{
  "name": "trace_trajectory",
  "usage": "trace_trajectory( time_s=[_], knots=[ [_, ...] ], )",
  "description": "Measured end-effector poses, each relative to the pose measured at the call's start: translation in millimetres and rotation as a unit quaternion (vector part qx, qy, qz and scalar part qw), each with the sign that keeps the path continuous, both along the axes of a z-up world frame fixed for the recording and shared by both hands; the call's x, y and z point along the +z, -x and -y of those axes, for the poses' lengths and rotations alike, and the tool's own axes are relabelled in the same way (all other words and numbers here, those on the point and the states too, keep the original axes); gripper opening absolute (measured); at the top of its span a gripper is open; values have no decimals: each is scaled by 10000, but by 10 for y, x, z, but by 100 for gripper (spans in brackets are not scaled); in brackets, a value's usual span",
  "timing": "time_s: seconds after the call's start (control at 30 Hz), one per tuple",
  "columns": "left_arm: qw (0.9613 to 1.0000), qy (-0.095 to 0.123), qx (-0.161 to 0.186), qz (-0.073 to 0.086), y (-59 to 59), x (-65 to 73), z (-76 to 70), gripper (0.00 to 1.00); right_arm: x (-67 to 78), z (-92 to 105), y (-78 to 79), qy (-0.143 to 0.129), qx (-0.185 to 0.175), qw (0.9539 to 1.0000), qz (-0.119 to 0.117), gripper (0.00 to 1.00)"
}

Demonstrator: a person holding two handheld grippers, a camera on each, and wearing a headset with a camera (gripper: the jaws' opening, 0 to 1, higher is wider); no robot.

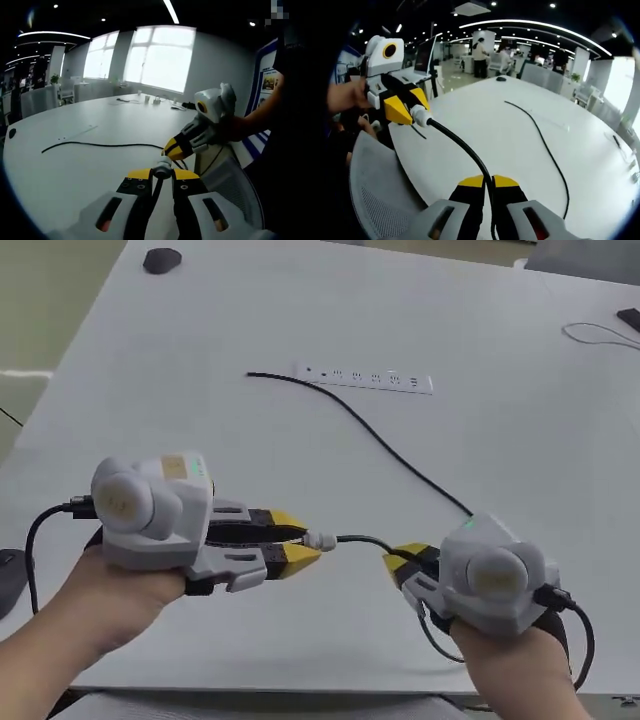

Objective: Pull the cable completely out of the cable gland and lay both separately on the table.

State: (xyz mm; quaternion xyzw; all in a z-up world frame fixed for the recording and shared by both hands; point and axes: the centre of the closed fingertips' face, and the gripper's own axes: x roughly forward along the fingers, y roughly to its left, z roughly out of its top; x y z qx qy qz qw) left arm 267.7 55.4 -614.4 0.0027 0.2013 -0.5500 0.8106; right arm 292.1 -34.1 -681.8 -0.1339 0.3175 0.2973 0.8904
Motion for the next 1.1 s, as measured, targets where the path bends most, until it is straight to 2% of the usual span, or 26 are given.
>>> trace_trajectory(
  time_s=[0.13,0.2,0.33,0.4,0.47,0.53,0.73,0.87,1.0,1.1],
  knots=[
    [10000,-50,-32,42,8,-2,-14,15,-77,109,15,-37,-233,9997,-66,0],
    [10000,-58,-44,50,14,-2,-16,15,-133,163,25,-157,-442,9987,-196,0],
    [9999,-77,-81,47,48,-10,4,15,-262,240,49,-432,-860,9940,-514,0],
    [9999,-87,-104,48,66,-14,20,15,-329,300,62,-414,-1088,9911,-649,0],
    [9999,-86,-108,45,75,-17,29,15,-342,300,57,-452,-1130,9906,-628,0],
    [9999,-87,-120,36,90,-19,39,15,-373,270,91,-513,-1159,9891,-754,0],
    [9998,-139,-128,20,99,-22,13,15,-395,231,130,-694,-1208,9868,-821,1],
    [9997,-178,-149,23,101,-20,6,15,-372,242,148,-694,-1210,9872,-770,2],
    [9998,-127,-131,-8,83,-6,9,15,-337,251,149,-789,-1252,9857,-804,2],
    [9999,-88,-87,-12,62,7,7,15,-294,257,151,-755,-1218,9867,-767,2]
  ],
)
